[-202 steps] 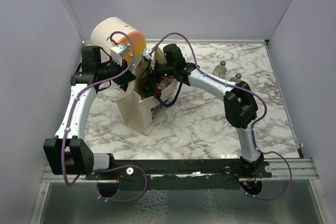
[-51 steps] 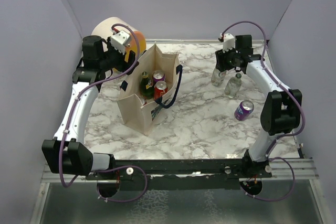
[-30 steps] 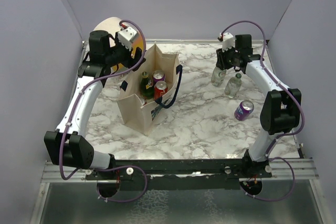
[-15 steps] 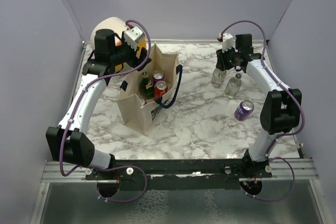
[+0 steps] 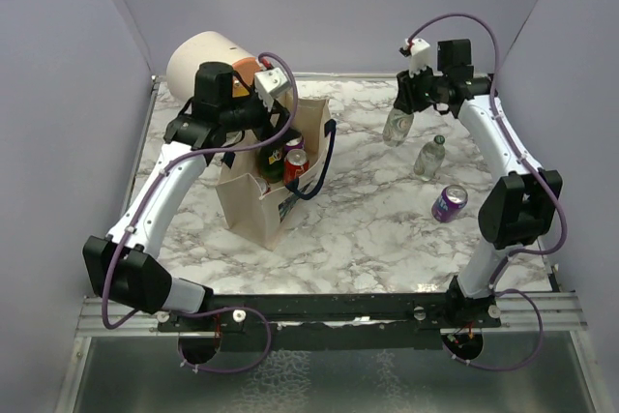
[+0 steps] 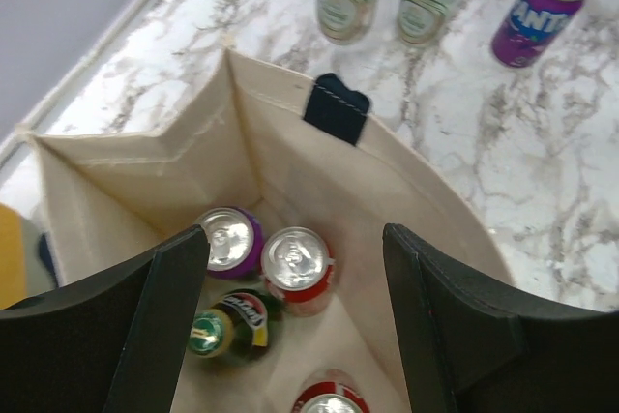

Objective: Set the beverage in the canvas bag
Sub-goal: Pick up the drink from the center of the board.

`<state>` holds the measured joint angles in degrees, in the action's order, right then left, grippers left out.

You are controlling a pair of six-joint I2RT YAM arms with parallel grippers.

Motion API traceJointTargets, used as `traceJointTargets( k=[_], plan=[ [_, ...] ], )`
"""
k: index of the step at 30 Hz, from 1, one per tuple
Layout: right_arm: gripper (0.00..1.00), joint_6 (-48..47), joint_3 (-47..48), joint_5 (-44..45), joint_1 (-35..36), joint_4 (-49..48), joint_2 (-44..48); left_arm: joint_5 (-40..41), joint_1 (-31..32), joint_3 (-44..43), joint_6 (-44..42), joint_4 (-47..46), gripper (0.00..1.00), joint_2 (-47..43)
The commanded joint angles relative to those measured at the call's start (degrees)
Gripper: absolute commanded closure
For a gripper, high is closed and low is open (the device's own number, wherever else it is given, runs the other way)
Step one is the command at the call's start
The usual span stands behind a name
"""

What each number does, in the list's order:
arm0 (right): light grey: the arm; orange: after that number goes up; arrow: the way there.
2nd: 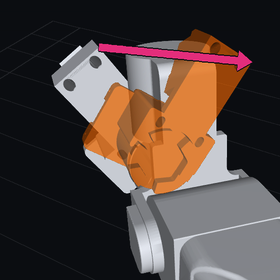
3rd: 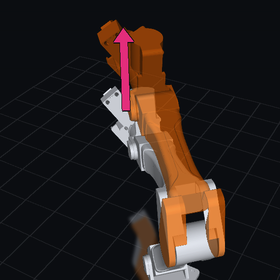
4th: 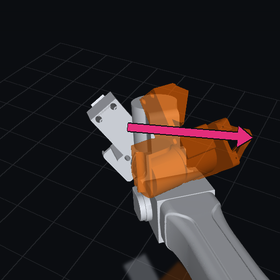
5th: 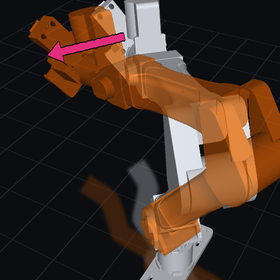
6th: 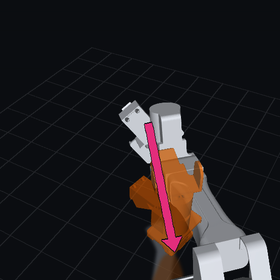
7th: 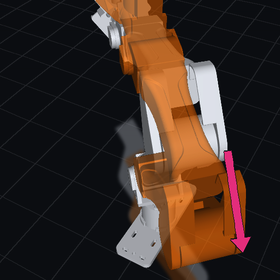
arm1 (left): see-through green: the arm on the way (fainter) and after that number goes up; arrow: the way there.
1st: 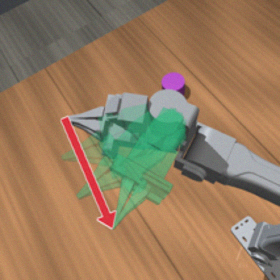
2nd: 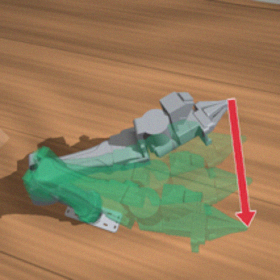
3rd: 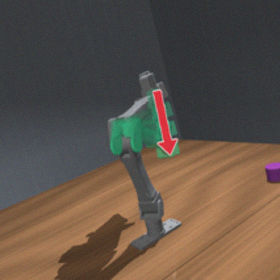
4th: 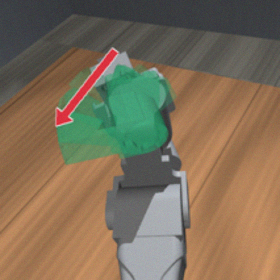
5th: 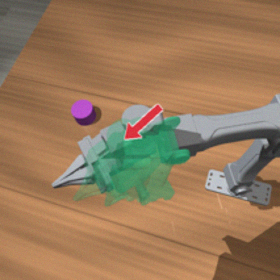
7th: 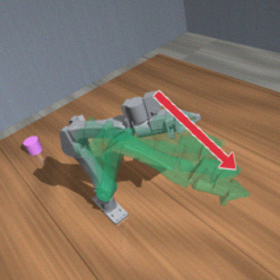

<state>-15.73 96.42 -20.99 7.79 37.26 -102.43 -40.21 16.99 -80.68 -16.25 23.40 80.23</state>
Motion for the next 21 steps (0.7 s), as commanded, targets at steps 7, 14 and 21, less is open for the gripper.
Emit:
traceJointTargets(
  k=[7,14,21],
  plan=[
    [0.99,3.55,15.95,-5.55,5.81,0.37,6.92,-4.32,7.92,-1.4,-5.44,15.86,0.23,-5.07],
    [0.99,5.23,23.96,-5.68,9.48,2.11,7.88,-3.64,11.07,0.07,-7.06,20.86,0.27,-6.12],
    [0.99,5.88,28.98,-4.21,15.13,1.33,8.88,-2.05,13.31,2.82,-11.65,23.73,0.43,-7.66]
  ],
)
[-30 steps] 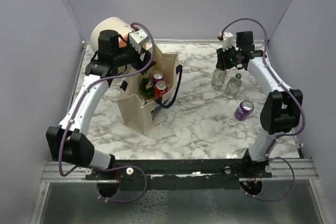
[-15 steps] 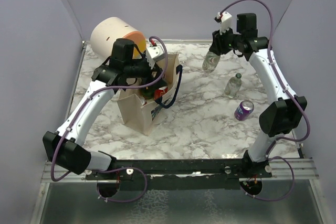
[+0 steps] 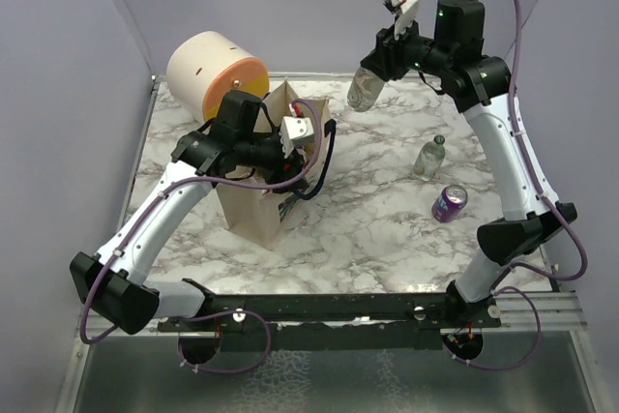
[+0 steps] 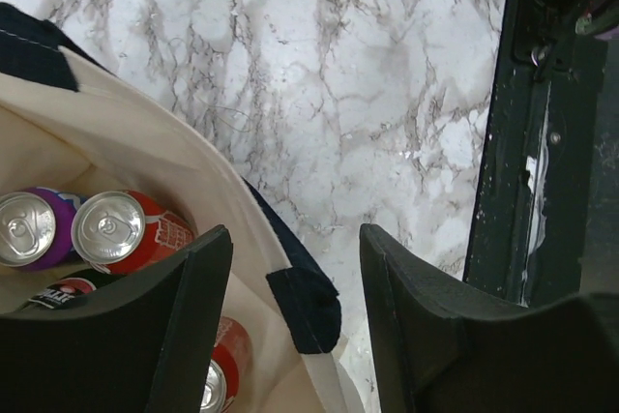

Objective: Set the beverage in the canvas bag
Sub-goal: Pick up the drink from the center of the board, then place the drink in the canvas bag.

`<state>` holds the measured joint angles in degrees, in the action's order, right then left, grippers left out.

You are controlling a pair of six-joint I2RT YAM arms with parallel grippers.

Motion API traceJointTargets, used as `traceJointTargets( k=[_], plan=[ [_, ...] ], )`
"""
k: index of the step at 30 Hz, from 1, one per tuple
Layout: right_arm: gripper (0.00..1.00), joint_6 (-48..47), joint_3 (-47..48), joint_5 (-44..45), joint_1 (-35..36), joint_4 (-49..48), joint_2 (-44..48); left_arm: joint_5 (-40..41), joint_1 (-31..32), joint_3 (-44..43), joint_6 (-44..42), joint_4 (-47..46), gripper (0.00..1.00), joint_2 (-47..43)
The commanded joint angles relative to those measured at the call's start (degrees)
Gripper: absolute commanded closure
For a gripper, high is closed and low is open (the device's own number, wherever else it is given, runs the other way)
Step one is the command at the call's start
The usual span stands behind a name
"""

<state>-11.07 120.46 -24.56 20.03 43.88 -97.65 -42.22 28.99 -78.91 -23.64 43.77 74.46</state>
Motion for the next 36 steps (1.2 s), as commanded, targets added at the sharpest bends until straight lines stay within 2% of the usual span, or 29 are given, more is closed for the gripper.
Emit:
traceJointTargets(
  k=[1,7,15,26,36],
  plan=[
    [0.99,1.74,5.22,-0.59,3.6,-5.89,4.2,0.17,1.6,1.05,-4.74,3.71,0.45,-2.05],
    [0.99,3.34,8.7,-1.03,9.24,-6.4,2.31,0.79,2.38,1.07,-6.25,4.81,0.56,-2.45],
    [0.99,6.06,8.79,-2.8,14.57,-9.7,-1.06,0.82,2.39,4.04,-10.02,6.1,0.7,-3.99],
    [0.99,7.26,7.32,-6.34,17.23,-11.92,-10.61,-1.41,2.41,8.11,-17.54,4.12,0.77,-3.74],
    [0.99,-0.13,6.71,-7.53,17.5,-7.68,-14.75,-0.93,2.27,9.1,-19.72,3.59,0.8,-3.05]
  ],
)
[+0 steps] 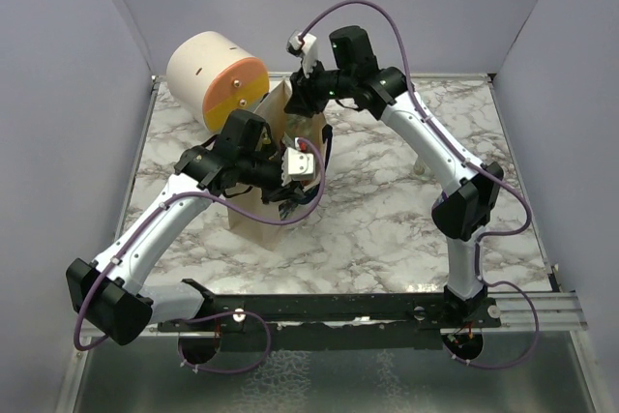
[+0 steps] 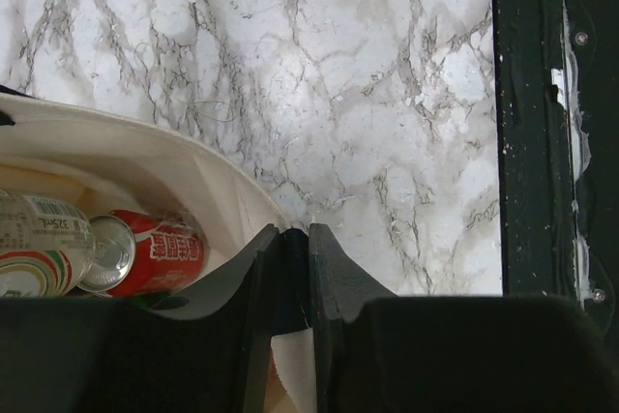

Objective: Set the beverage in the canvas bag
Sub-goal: Place the drink in the canvas bag.

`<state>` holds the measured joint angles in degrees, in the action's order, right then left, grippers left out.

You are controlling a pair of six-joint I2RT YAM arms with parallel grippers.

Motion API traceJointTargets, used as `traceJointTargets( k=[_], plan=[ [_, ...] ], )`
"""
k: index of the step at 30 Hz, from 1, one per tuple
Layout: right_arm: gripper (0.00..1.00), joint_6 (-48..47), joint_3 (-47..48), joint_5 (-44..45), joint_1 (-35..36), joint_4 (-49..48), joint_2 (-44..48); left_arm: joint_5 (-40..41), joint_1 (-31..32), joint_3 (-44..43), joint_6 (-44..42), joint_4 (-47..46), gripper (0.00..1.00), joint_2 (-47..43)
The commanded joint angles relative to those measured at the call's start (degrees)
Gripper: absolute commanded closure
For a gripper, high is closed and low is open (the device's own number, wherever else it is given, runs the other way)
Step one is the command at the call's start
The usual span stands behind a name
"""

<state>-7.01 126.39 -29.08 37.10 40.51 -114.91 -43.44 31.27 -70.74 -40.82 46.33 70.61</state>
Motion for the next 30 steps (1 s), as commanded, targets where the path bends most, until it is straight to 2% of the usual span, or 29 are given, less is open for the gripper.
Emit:
traceJointTargets(
  k=[1,8,12,30],
  plan=[
    [0.99,-4.99,0.14,-2.91,0.43,-4.42,2.7,0.62,-0.12,0.69,-2.58,1.16,0.81,0.92],
    [0.99,-9.61,-2.28,1.25,0.43,-5.26,3.22,1.78,-1.01,-0.39,-1.56,1.53,0.91,1.55],
    [0.99,-12.25,-1.6,3.46,0.43,-5.03,2.49,3.52,-1.29,0.64,-4.0,3.22,1.0,1.64],
    [0.99,-17.7,-4.1,6.76,0.16,-5.4,2.83,4.86,-1.25,-2.03,-5.29,5.79,1.0,3.63]
  ],
)
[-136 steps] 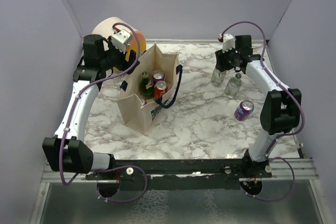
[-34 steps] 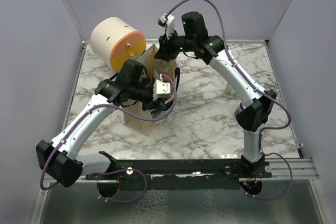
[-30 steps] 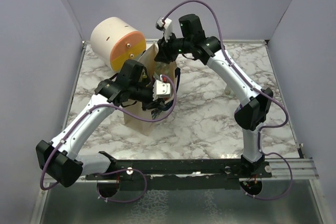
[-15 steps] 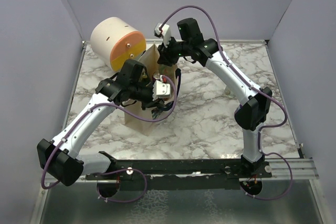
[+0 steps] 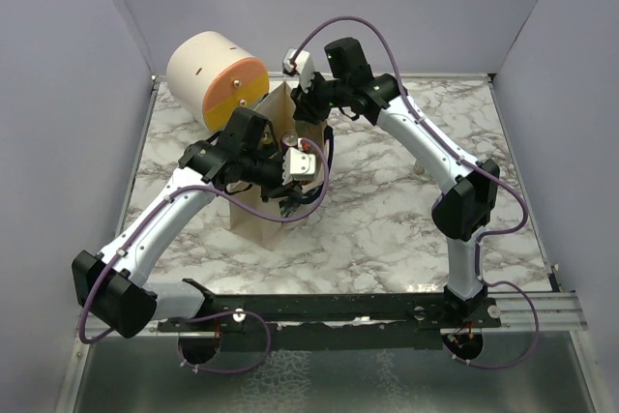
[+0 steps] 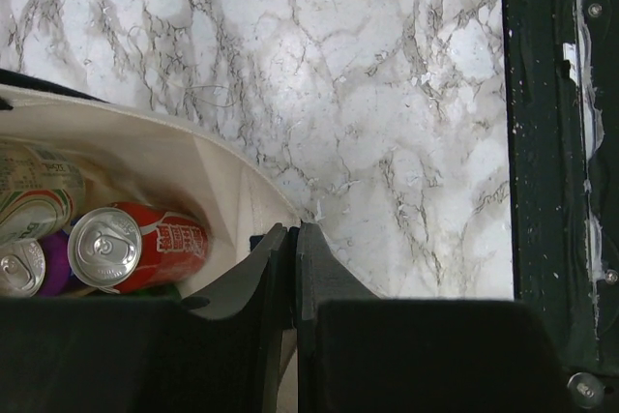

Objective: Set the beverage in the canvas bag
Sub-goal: Place the drink in the canvas bag.

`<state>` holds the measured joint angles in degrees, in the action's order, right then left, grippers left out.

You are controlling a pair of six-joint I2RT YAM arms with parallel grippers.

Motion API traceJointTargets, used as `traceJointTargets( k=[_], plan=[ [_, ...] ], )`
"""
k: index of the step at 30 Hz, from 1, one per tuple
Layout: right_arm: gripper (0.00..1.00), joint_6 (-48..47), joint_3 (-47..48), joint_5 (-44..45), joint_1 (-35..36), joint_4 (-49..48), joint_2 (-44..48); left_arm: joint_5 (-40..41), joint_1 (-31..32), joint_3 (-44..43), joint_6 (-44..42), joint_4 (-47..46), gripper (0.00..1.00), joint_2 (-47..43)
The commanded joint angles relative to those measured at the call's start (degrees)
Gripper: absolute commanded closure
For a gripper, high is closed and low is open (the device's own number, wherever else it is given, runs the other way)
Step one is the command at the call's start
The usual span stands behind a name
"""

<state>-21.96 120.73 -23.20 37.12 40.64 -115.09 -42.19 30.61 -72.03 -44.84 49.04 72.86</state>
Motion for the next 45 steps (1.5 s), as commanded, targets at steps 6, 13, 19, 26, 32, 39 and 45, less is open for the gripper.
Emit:
traceJointTargets(
  k=[6,13,19,26,32,39,45],
  plan=[
    [0.99,-4.16,1.79,0.62,-0.03,-2.48,3.45,3.11,-0.63,-0.39,-0.94,1.36,1.0,1.49],
    [0.99,-4.81,2.48,0.65,-0.03,0.79,2.19,2.0,-0.58,-0.94,-0.76,0.61,1.0,1.56],
    [0.99,-5.15,-1.23,1.34,-0.03,-0.77,2.75,1.42,-0.64,-0.78,-0.42,-0.12,1.0,1.41],
    [0.99,-4.01,0.15,1.84,-0.01,0.21,0.48,1.59,-0.62,-0.77,-0.68,-0.32,1.0,0.97],
    [0.99,-4.3,-2.14,2.07,-0.03,-0.78,0.66,1.59,-0.63,-1.0,-0.89,-0.52,1.0,0.8],
    [0.99,-4.14,1.55,3.83,0.1,1.24,-1.75,0.8,-0.64,-1.4,-0.52,-0.44,1.0,0.64],
    [0.99,-2.93,-0.38,2.79,0.29,1.32,-1.66,-0.23,-0.69,-1.44,1.78,-1.02,1.0,0.27]
  ],
)
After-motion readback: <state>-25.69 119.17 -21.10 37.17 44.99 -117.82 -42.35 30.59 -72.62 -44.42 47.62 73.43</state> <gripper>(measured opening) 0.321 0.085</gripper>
